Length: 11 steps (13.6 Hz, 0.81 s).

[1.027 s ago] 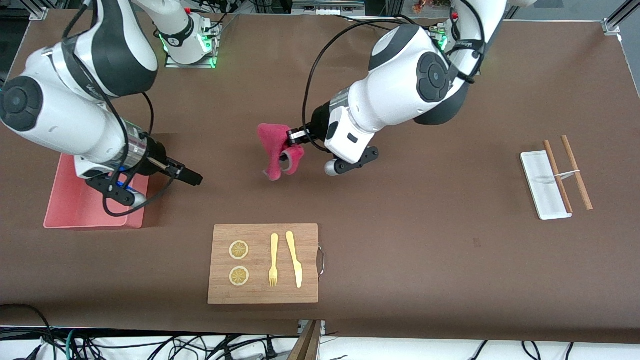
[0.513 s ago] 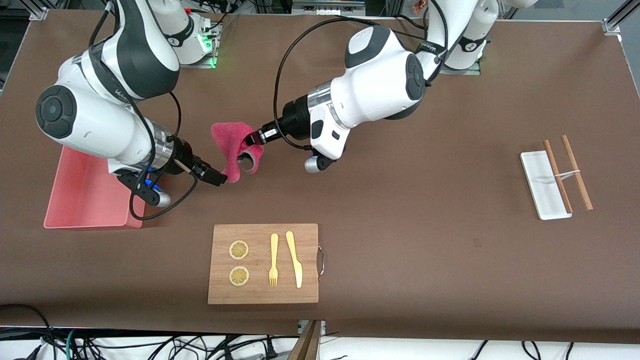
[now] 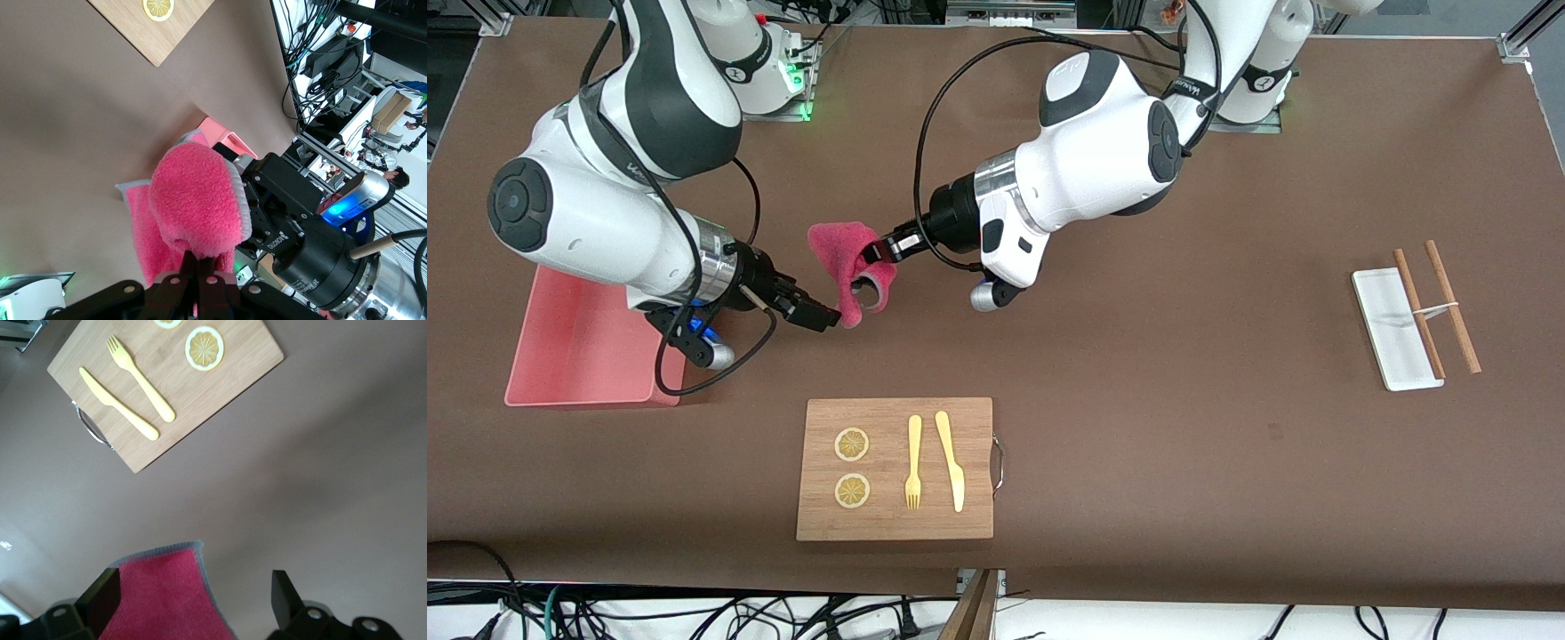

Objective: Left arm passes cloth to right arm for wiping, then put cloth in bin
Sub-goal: 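Grasp the hanging cloth edge with the right gripper below the left gripper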

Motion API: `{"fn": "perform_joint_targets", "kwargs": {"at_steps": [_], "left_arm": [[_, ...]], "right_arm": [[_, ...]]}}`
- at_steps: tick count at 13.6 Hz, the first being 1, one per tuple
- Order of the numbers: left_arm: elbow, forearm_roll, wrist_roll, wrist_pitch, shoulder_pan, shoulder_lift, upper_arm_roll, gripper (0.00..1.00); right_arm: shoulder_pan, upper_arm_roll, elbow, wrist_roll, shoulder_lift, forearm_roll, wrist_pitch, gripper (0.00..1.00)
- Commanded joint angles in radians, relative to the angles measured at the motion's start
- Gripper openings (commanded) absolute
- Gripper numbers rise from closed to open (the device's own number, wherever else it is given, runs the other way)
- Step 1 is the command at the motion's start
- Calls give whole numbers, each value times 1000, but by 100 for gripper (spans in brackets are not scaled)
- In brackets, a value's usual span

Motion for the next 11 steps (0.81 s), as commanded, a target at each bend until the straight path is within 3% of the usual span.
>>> {"fn": "perform_joint_targets", "kwargs": {"at_steps": [1,11], "left_arm": [[26,-26,-7,7,-7,10,10,0],[26,-28,-7,7,-7,10,10,0]], "right_arm": [[3,-4,-4,22,0,39,19,100],[2,-4,-17,149,27,165,30,100]]}}
